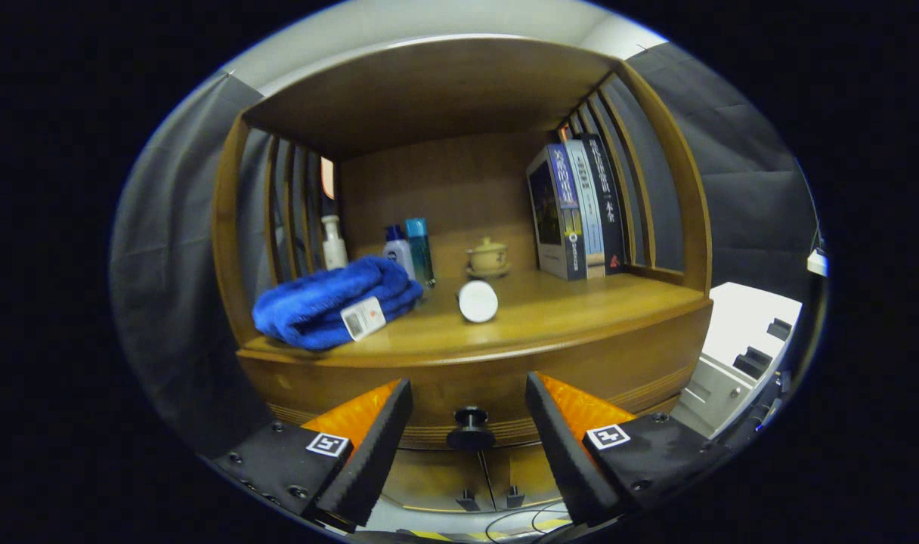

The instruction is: Pull open the drawer, take out the items inside it, and place them on the countertop above the cabinet.

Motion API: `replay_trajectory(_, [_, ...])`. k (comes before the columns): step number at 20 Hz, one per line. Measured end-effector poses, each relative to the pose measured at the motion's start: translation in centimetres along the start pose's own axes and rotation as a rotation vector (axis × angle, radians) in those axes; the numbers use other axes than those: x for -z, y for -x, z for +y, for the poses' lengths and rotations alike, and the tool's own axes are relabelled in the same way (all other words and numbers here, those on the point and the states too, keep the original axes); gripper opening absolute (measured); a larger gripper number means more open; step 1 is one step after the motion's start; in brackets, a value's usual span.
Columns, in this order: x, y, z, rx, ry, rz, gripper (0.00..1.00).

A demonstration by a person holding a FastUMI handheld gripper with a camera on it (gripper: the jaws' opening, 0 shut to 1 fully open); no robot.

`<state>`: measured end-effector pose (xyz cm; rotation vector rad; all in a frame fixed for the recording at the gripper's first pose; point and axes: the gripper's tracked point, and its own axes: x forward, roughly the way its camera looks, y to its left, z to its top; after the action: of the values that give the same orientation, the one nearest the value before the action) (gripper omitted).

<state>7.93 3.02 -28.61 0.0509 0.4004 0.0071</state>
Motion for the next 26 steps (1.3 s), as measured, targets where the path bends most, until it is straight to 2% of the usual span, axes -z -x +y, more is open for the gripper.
replay_trajectory(5, [-8.4,5.2,1.2,-0.083,0.007,-0.124,0.98])
replay_trajectory(8, [-12.1,8.2,0.2,-0.072,0.068,-0.173,0.98])
replay_trajectory(13, [-15.6,11.9,-0.8,-0.084,0.048,-0.215,0.98])
replay_trajectory(18, [-18.6,15.0,-4.0,-0.023,0.099,-0.283,0.98])
replay_trajectory(23, [-19.7,16.5,-3.7,-0.069,0.084,-0.31,0.98])
replay_trajectory(26, [-21.0,17.4,-3.8,-0.056,0.096,-0.368,0.98])
